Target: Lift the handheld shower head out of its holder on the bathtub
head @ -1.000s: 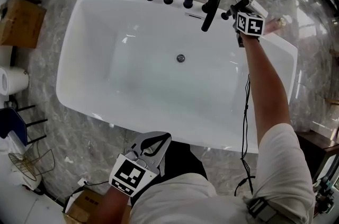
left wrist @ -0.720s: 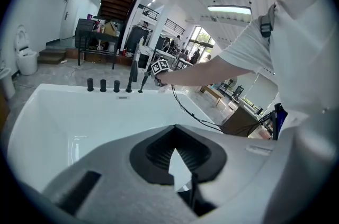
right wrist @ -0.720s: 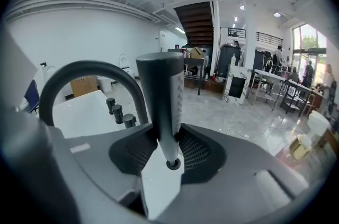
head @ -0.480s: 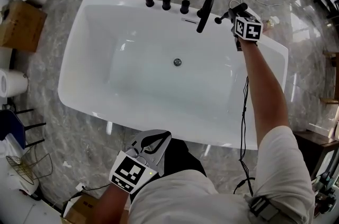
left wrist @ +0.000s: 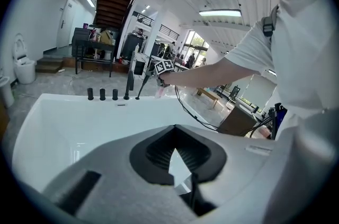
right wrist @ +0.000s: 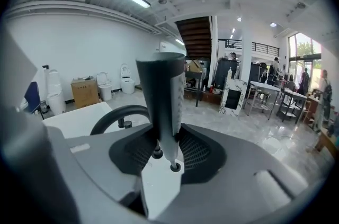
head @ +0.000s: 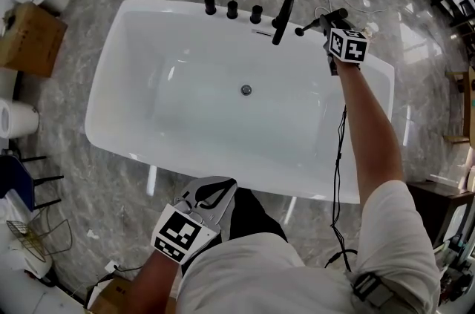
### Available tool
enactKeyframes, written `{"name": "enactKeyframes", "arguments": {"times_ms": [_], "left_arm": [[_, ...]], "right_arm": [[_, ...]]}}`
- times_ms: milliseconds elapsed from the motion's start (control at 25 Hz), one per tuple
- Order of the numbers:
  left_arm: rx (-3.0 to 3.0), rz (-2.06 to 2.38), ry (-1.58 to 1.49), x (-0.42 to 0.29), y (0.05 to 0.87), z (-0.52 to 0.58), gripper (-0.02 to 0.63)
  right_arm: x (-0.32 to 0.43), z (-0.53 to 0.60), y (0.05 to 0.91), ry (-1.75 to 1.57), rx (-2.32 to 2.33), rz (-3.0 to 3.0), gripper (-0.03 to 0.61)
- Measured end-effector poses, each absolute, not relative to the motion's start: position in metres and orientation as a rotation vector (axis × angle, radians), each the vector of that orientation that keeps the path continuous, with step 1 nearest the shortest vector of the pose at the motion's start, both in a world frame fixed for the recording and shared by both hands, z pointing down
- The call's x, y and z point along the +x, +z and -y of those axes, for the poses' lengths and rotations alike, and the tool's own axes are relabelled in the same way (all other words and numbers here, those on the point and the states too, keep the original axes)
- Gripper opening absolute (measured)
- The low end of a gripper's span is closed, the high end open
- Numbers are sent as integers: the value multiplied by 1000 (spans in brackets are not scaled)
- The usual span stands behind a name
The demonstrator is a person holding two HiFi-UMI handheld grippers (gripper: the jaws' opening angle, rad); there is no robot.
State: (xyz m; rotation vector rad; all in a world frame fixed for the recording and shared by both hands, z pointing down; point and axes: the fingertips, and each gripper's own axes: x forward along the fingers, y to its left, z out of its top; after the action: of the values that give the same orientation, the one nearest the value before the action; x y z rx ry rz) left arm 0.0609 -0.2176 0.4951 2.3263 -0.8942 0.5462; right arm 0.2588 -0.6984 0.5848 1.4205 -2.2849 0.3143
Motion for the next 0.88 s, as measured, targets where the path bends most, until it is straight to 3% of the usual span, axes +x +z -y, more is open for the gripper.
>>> {"name": "enactKeyframes", "arguments": {"times_ms": [880], "left_arm": [[2400, 910, 510, 37, 458, 160, 6]], "right_arm": [[254, 600, 460, 160, 1464, 2366, 146]]}}
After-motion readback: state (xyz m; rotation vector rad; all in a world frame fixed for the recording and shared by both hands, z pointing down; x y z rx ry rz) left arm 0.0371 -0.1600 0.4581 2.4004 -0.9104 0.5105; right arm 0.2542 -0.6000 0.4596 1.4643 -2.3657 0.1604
